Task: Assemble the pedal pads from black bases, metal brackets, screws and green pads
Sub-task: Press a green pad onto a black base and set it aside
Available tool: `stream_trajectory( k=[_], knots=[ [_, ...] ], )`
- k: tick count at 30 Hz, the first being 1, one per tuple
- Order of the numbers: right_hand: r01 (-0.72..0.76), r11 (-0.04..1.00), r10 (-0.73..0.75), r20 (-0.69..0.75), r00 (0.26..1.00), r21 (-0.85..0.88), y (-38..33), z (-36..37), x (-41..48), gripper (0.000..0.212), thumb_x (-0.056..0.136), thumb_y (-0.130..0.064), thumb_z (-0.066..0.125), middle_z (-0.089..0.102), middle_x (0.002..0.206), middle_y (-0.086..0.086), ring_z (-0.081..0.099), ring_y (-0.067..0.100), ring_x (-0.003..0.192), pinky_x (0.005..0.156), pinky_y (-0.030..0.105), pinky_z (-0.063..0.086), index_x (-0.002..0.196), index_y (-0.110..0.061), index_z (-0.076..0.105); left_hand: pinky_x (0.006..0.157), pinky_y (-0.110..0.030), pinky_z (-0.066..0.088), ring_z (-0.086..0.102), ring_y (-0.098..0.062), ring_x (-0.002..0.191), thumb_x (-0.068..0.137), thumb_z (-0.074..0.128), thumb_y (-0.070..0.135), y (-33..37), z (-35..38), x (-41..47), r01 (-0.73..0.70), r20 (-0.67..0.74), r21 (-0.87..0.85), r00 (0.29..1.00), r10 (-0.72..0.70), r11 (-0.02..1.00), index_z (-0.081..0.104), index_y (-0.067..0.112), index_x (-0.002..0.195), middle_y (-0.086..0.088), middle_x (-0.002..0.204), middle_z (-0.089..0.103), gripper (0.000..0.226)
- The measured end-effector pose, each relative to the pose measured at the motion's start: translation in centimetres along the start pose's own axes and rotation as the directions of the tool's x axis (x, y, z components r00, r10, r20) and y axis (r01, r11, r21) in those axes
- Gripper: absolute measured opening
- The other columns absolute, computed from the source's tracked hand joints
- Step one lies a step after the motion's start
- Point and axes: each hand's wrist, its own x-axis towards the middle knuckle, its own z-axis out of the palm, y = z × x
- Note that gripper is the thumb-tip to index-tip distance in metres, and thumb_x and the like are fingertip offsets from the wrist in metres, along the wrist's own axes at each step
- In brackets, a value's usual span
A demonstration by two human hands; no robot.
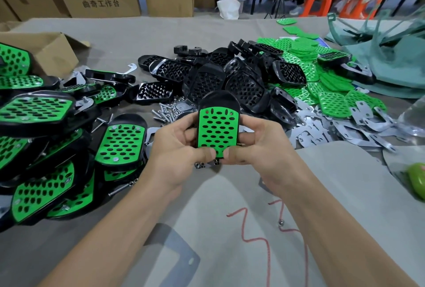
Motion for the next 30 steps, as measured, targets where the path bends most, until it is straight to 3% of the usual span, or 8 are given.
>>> stream_trajectory(
  k=[3, 8, 13, 20, 23, 25, 27, 30],
  knots=[
    [-0.031, 0.997, 0.03, 0.024, 0.999, 0.071, -0.5, 0.0, 0.0, 0.038, 0.094, 0.004, 0.061, 0.077, 0.106, 0.015, 0.074, 0.035, 0.097, 0.083, 0.046, 0.062, 0.126, -0.014, 0.066, 0.062, -0.029, 0.06, 0.077, -0.025, 0.086, 0.076, 0.06, -0.029, 0.1, -0.4, 0.0, 0.031, -0.014, 0.002, 0.999, -0.031, 1.0, 0.066, 0.013, 0.126, -0.009, 0.101, 0.079, 0.066],
    [-0.059, 0.995, 0.063, -0.046, 0.997, 0.084, -0.5, 0.4, -0.1, 0.021, 0.1, -0.003, 0.056, 0.078, 0.098, 0.014, 0.076, 0.032, 0.09, 0.072, 0.038, 0.063, 0.115, -0.007, 0.07, 0.069, -0.028, 0.061, 0.077, -0.023, 0.093, 0.099, 0.06, 0.008, 0.1, 0.0, -0.1, 0.056, -0.098, 0.011, 0.994, -0.054, 0.998, 0.072, 0.015, 0.117, -0.006, 0.101, 0.079, 0.023],
    [-0.053, 0.997, 0.057, -0.085, 0.995, 0.054, -0.2, 0.7, -0.2, 0.018, 0.096, 0.001, 0.06, 0.078, 0.091, 0.015, 0.077, 0.034, 0.081, 0.065, 0.039, 0.063, 0.105, -0.009, 0.072, 0.063, -0.033, 0.063, 0.078, -0.027, 0.084, 0.096, 0.059, -0.001, 0.2, 0.1, -0.3, 0.084, -0.159, -0.001, 0.984, -0.083, 0.997, 0.076, 0.013, 0.102, -0.009, 0.093, 0.08, 0.022],
    [-0.053, 0.997, 0.056, -0.066, 0.996, 0.051, -0.3, 1.2, 0.0, 0.017, 0.098, -0.005, 0.06, 0.078, 0.098, 0.014, 0.076, 0.032, 0.088, 0.077, 0.046, 0.063, 0.112, -0.006, 0.07, 0.059, -0.04, 0.061, 0.075, -0.038, 0.083, 0.081, 0.066, 0.005, 0.7, 0.3, -0.4, 0.06, -0.202, 0.017, 0.978, -0.055, 0.998, 0.08, 0.012, 0.095, -0.014, 0.091, 0.078, 0.022],
    [-0.019, 0.999, 0.022, -0.072, 0.997, 0.041, -0.1, 2.0, -0.2, 0.018, 0.097, -0.007, 0.062, 0.075, 0.103, 0.018, 0.074, 0.033, 0.092, 0.08, 0.05, 0.061, 0.112, -0.008, 0.071, 0.066, -0.043, 0.059, 0.072, -0.027, 0.078, 0.069, 0.066, 0.037, 0.4, 0.9, -0.6, -0.004, -0.284, 0.252, 0.956, 0.078, 0.968, 0.077, 0.019, 0.086, 0.0, 0.079, 0.076, 0.027],
    [-0.004, 0.999, 0.007, -0.075, 0.997, 0.034, 0.1, 2.5, -0.5, 0.016, 0.093, -0.008, 0.066, 0.072, 0.104, 0.024, 0.071, 0.039, 0.095, 0.084, 0.055, 0.059, 0.107, -0.005, 0.071, 0.063, -0.028, 0.051, 0.062, -0.006, 0.066, 0.078, 0.059, 0.055, 0.0, 1.3, -0.6, -0.05, -0.332, 0.489, 0.913, 0.238, 0.871, 0.07, 0.022, 0.079, 0.013, 0.07, 0.07, 0.036],
    [-0.007, 0.997, 0.013, -0.075, 0.997, 0.078, 0.1, 2.9, -0.7, 0.015, 0.091, -0.008, 0.067, 0.071, 0.104, 0.027, 0.07, 0.044, 0.098, 0.085, 0.06, 0.058, 0.105, -0.005, 0.072, 0.057, -0.015, 0.041, 0.057, -0.001, 0.063, 0.09, 0.054, 0.059, -0.2, 1.2, -0.6, -0.113, -0.321, 0.62, 0.867, 0.383, 0.776, 0.064, 0.022, 0.075, 0.017, 0.071, 0.067, 0.041],
    [0.033, 0.995, -0.025, -0.085, 0.996, 0.095, 0.0, 3.1, -1.0, 0.021, 0.083, -0.016, 0.069, 0.074, 0.098, 0.023, 0.073, 0.037, 0.091, 0.081, 0.05, 0.062, 0.1, -0.006, 0.076, 0.057, -0.01, 0.039, 0.056, 0.002, 0.064, 0.094, 0.055, 0.057, -0.3, 0.8, -0.6, -0.199, -0.275, 0.649, 0.839, 0.47, 0.734, 0.065, 0.02, 0.077, 0.016, 0.077, 0.066, 0.042]
  ],
)
